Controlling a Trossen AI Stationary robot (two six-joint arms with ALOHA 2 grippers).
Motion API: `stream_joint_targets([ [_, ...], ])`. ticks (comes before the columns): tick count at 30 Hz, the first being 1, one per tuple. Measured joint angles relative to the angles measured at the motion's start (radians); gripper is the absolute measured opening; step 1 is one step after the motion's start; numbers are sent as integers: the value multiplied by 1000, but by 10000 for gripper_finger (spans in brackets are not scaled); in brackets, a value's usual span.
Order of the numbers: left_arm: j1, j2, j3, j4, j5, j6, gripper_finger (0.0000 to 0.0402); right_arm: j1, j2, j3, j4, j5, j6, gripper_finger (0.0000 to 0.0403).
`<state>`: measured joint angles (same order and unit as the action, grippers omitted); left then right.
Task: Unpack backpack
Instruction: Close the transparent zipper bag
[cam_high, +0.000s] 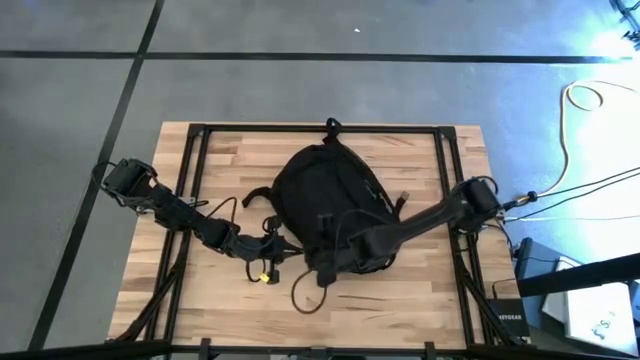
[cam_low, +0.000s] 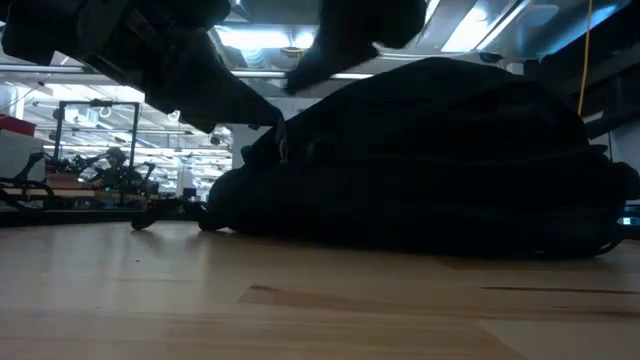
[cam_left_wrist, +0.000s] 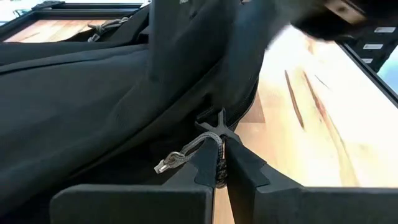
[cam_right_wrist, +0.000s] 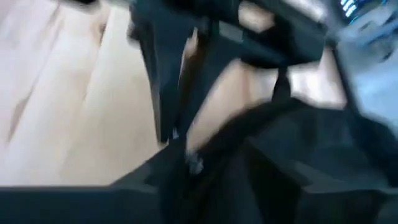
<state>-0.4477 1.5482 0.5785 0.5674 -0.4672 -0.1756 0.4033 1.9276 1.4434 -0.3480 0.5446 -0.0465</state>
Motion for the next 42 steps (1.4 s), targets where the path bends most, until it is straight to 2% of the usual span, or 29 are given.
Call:
stream_joint_targets([
  [2, 0, 0, 0, 0, 1, 0, 2, 12, 30, 4, 71, 37, -25, 183],
  [5, -1, 0, 0, 0, 5, 0, 2, 13, 65, 3, 49, 39, -33, 211],
  [10, -4, 0, 0, 0, 7, 3, 2, 8, 84, 2, 65, 19, -10, 214],
  [17, -5, 0, -1, 0, 8, 4, 2, 6, 115, 2, 68, 53, 12, 154],
  [26, -6, 0, -1, 6, 14, 11, 2, 2, 136, 2, 69, 66, 22, 15],
  [30, -6, 0, -1, 2, 13, 51, 10, 2, 136, 2, 69, 66, 53, 10],
  [34, -6, -2, -1, -27, 31, 98, 39, 2, 136, 2, 67, 61, 57, 2],
  [39, -2, -2, -1, -104, 36, 87, 114, 2, 132, 2, 58, 38, 87, 1],
  [42, -5, -2, -1, -125, -4, 114, 158, 8, 131, 2, 53, 38, 104, 0],
])
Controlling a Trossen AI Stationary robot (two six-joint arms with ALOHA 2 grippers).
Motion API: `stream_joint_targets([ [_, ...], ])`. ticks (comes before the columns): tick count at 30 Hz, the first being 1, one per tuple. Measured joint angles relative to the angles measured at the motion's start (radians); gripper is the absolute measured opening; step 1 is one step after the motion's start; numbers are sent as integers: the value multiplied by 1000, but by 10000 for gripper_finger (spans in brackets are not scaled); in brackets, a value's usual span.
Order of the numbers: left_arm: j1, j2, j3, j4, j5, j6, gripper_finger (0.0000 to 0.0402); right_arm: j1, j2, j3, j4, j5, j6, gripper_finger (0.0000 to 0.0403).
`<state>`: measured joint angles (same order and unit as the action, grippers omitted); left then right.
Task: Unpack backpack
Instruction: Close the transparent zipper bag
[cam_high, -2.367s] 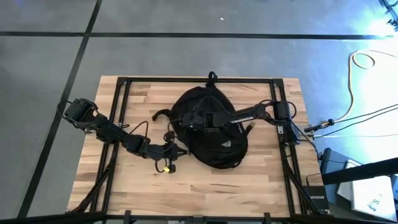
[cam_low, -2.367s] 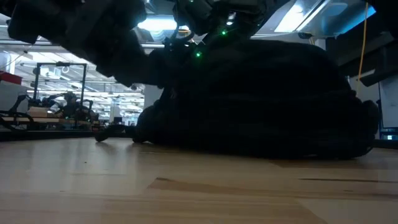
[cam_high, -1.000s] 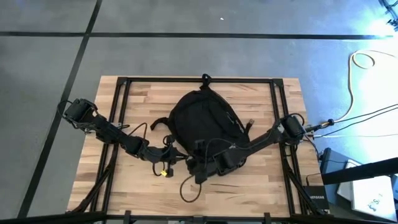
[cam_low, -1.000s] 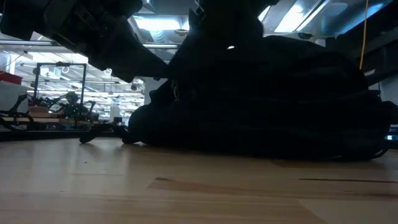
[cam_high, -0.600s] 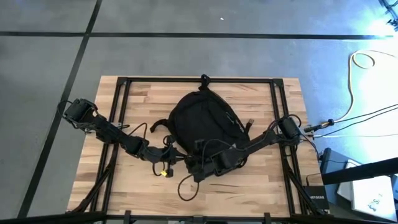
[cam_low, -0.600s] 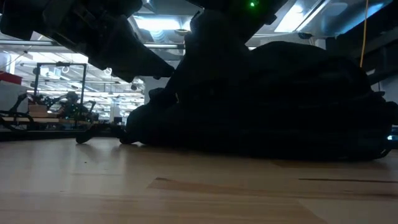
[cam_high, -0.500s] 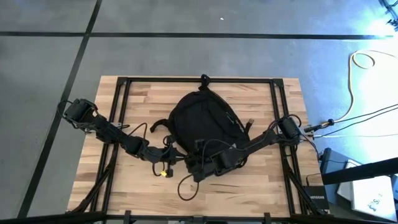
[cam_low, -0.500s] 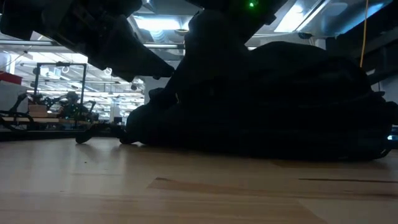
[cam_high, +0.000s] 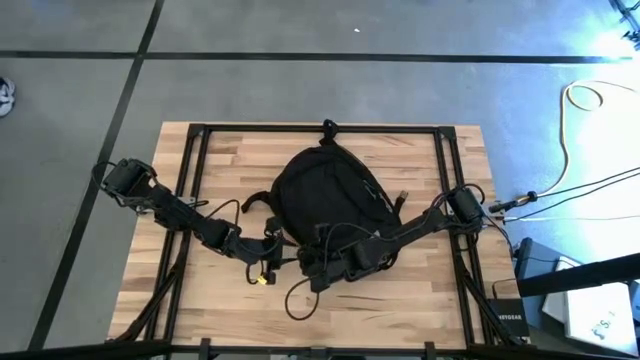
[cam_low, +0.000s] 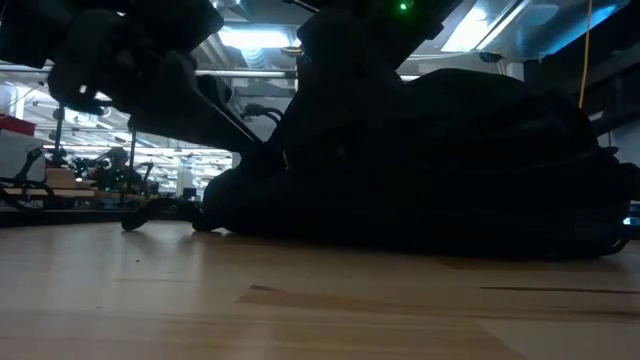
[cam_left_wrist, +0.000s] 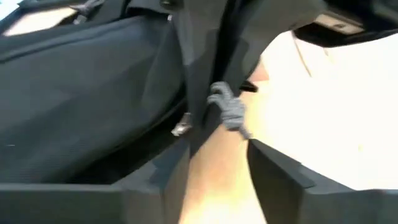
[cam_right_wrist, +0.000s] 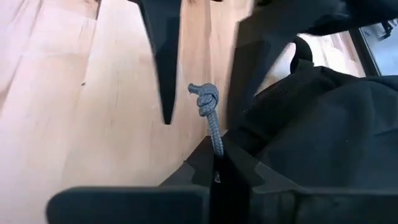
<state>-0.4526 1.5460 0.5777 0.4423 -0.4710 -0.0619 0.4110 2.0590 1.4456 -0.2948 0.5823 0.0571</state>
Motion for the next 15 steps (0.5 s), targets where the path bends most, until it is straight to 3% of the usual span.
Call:
stream_joint_targets([
  [6, -27, -2, 0, -7, -119, 197, 209, 3, -2, 0, -12, -36, 59, 0],
  [11, -28, -2, 0, -85, -286, 356, 214, 12, -2, 0, -16, -52, 69, 0],
  [15, -14, -2, 0, -77, -290, 490, 213, 15, -3, 0, -16, -56, 69, 0],
])
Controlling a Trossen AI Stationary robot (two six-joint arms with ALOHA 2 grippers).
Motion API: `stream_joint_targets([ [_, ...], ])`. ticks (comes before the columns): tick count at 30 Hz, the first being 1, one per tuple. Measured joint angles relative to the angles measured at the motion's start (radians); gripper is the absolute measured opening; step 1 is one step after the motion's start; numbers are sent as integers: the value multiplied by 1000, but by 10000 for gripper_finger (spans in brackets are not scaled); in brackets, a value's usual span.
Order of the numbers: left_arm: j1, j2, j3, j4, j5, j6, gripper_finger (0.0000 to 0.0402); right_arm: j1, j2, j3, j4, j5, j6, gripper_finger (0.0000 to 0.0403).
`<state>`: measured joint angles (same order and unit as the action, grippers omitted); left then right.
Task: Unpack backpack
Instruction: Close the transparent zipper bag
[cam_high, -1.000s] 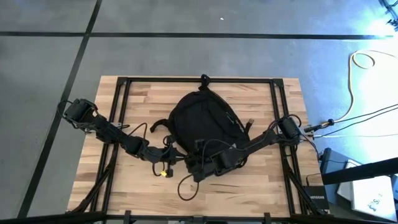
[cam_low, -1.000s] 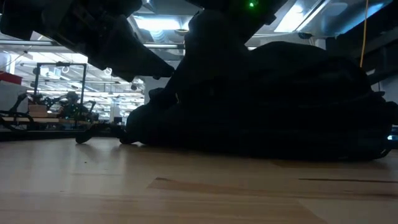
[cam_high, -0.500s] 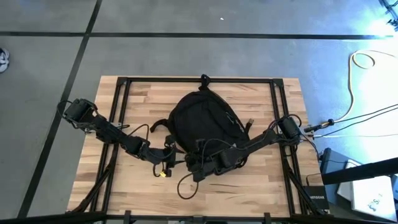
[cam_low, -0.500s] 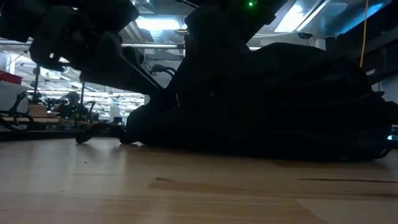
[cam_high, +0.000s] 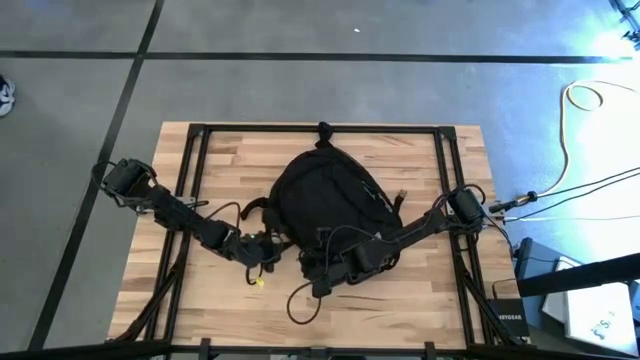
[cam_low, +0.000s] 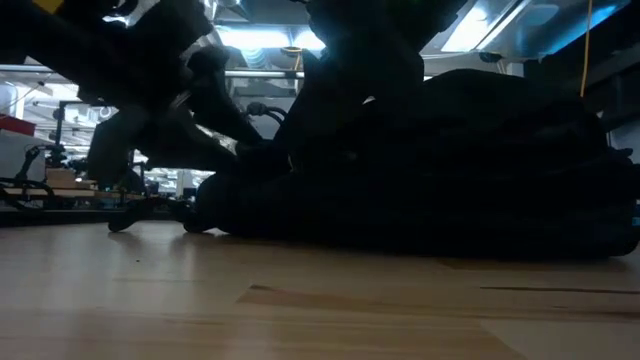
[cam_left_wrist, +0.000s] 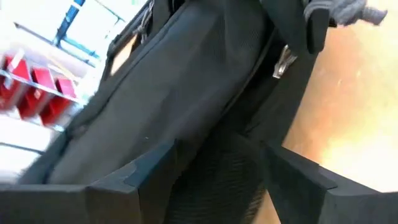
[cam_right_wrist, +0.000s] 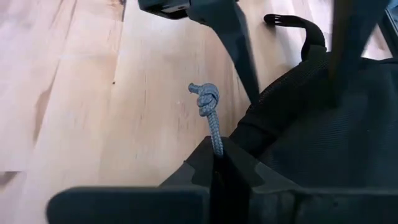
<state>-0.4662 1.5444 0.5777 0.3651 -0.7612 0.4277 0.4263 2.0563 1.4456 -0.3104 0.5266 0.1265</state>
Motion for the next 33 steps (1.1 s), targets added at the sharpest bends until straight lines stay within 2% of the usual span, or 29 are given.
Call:
stream_joint_targets([
  [4, 10, 0, 0, 45, 11, 119, 213, 0, 0, 0, 4, -6, 0, 0],
  [10, 49, 59, 0, -33, 185, 160, 212, 0, 0, 0, 7, -15, 0, 0],
  [12, 40, 83, 2, -53, 161, 161, 212, 0, 0, 0, 10, -24, 0, 0],
  [16, 20, 111, 2, -57, 49, 176, 204, 0, 0, 0, 14, -28, 0, 0],
  [25, 90, 184, 4, -18, 43, 26, 169, -3, 0, 0, 48, -34, -3, 0],
  [29, 87, 195, 2, 17, 24, 2, 125, -2, 0, 0, 47, -41, -3, 0],
  [33, 71, 195, 2, 17, -2, 0, 38, -1, 0, 0, 49, -48, -3, 0],
])
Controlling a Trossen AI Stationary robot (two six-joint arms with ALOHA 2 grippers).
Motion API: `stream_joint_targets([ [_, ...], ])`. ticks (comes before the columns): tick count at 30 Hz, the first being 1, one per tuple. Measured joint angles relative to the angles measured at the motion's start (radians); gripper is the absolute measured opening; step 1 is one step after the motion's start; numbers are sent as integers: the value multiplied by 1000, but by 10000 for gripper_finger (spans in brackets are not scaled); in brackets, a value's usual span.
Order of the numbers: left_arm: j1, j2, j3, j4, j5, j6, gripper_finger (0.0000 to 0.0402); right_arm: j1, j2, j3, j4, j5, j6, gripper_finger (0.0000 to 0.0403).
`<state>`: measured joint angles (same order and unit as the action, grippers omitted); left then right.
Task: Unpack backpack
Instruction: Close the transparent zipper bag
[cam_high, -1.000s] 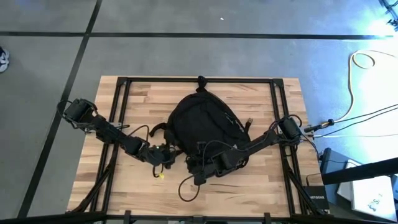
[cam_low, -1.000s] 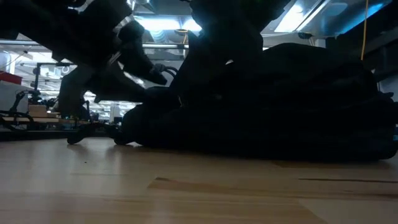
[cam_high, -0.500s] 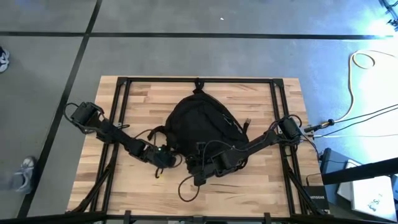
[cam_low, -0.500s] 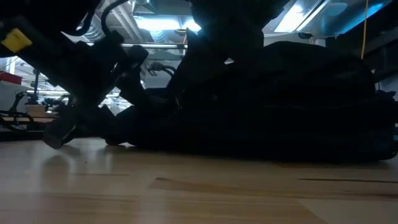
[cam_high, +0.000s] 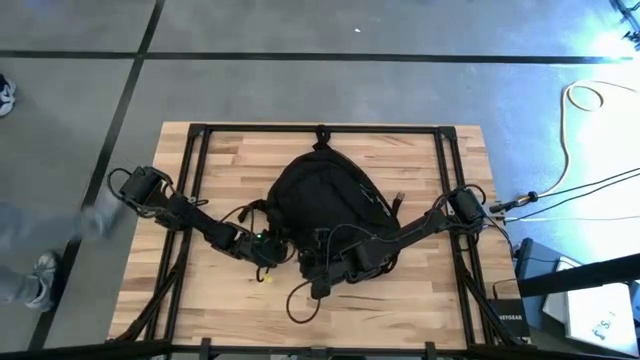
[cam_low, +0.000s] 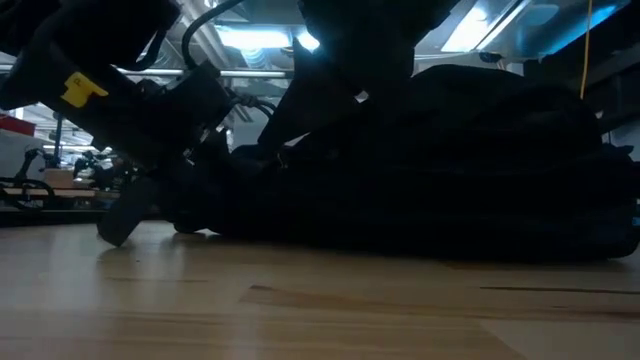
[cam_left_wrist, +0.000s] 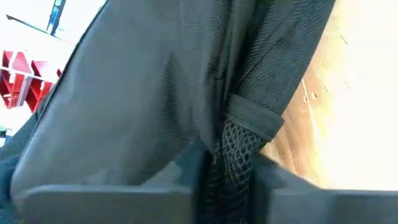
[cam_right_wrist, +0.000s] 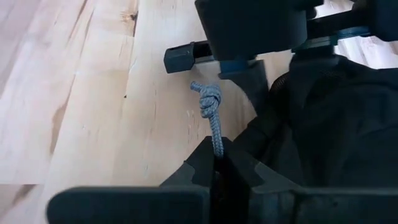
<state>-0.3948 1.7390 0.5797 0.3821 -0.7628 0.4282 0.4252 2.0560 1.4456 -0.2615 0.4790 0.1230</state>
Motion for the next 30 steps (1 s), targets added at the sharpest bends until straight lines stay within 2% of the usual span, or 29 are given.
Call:
stream_joint_targets([
  [1, -2, 0, 0, -1, -1, -6, 21, 0, 0, 0, 1, -1, 0, 0],
  [3, -3, 0, 0, -2, -2, -31, 12, 1, 0, 0, 9, 0, 1, 0],
  [7, -5, 1, -1, -8, -17, -53, 10, 10, -7, 0, 14, 0, 7, 0],
  [17, 11, 1, 1, -78, -52, -107, 8, 76, -14, 72, -163, 8, 127, 0],
  [24, 13, 1, -1, -88, -81, -138, 8, 157, -19, 164, -233, -50, 153, 0],
  [30, 16, 2, -2, -93, -95, -187, 8, 200, -21, 180, -333, -64, 244, 0],
])
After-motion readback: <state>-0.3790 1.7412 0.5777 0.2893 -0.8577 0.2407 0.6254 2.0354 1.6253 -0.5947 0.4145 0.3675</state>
